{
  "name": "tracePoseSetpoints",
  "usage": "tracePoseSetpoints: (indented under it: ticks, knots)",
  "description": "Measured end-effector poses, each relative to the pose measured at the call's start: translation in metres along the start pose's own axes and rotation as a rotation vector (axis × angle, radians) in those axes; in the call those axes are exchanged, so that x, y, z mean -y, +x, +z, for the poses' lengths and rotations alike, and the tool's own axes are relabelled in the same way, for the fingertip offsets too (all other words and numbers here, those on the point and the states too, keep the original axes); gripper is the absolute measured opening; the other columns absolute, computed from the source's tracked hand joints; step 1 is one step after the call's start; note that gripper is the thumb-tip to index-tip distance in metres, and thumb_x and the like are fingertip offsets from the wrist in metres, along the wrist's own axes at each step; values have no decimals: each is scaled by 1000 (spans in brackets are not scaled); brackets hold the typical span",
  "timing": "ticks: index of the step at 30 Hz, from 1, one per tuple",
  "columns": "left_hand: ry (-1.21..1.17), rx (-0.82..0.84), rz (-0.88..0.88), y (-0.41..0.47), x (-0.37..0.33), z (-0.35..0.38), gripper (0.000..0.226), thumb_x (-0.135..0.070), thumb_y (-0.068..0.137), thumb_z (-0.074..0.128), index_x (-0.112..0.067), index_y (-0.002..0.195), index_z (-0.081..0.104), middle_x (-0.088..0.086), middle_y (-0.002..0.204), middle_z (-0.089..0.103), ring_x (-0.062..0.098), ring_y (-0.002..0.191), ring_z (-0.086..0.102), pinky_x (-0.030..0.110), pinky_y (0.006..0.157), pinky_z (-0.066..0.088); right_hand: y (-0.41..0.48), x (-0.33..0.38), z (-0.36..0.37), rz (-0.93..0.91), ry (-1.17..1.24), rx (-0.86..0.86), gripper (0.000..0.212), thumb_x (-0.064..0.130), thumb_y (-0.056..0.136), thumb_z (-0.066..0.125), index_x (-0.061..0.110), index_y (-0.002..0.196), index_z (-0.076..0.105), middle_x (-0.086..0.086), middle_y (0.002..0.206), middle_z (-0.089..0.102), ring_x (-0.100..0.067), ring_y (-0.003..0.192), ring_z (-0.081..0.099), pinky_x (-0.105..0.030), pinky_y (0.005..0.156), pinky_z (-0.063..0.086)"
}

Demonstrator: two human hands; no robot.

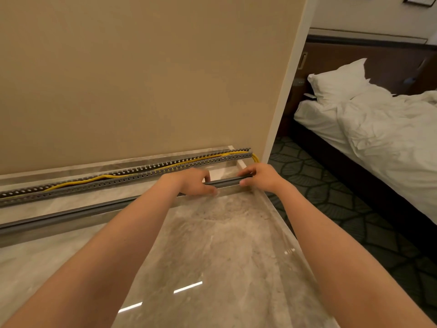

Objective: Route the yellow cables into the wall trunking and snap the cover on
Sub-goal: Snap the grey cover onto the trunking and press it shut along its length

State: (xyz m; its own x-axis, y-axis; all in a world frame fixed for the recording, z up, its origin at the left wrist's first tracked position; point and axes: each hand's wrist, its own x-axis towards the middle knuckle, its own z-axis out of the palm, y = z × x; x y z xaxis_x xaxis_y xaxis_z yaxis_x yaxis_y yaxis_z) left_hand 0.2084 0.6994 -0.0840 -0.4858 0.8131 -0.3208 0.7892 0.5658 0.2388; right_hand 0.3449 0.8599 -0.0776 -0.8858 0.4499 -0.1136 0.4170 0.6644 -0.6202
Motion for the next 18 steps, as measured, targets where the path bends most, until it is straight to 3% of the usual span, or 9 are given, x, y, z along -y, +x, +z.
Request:
tracePoseSetpoints:
  ticks: [4, 8, 11, 15, 18]
  knots:
    - [-51, -125, 27, -5, 2, 7, 39, -48, 97, 35, -13, 112, 46, 10, 107, 61, 25, 89, 54, 39, 81, 43, 4, 2, 1, 1, 49, -82, 23, 19, 96, 51, 7, 102, 69, -3, 87, 59, -14, 85, 49, -25, 79, 33]
    - [205, -257, 86, -11, 4, 15, 38, -41, 100, 32, -8, 118, 41, 12, 123, 58, 33, 104, 60, 39, 81, 45, 11, -2, 2, 32, 42, -114, 32, 23, 99, 43, 1, 109, 64, -7, 93, 55, -20, 89, 48, -27, 76, 33]
    - [408, -277, 114, -10, 5, 12, 44, -43, 100, 32, -9, 128, 36, 11, 128, 52, 33, 101, 62, 40, 73, 47, 18, -2, 5, 49, 104, -153, 31, 24, 99, 44, 1, 113, 59, -6, 94, 52, -19, 89, 46, -26, 75, 33]
    - [602, -298, 151, 1, 5, 9, 46, -36, 103, 27, -10, 140, 27, 12, 127, 48, 32, 95, 64, 38, 62, 44, 30, -3, 3, 71, 184, -221, 31, 24, 99, 44, 0, 113, 58, -6, 91, 53, -18, 86, 47, -27, 60, 33]
    - [619, -308, 136, 10, 2, -2, 48, -36, 103, 26, -10, 143, 24, 13, 129, 48, 33, 102, 62, 39, 68, 45, 42, -3, -3, 80, 230, -270, 34, 24, 99, 44, -4, 112, 59, -12, 88, 56, -21, 84, 49, -24, 68, 31]
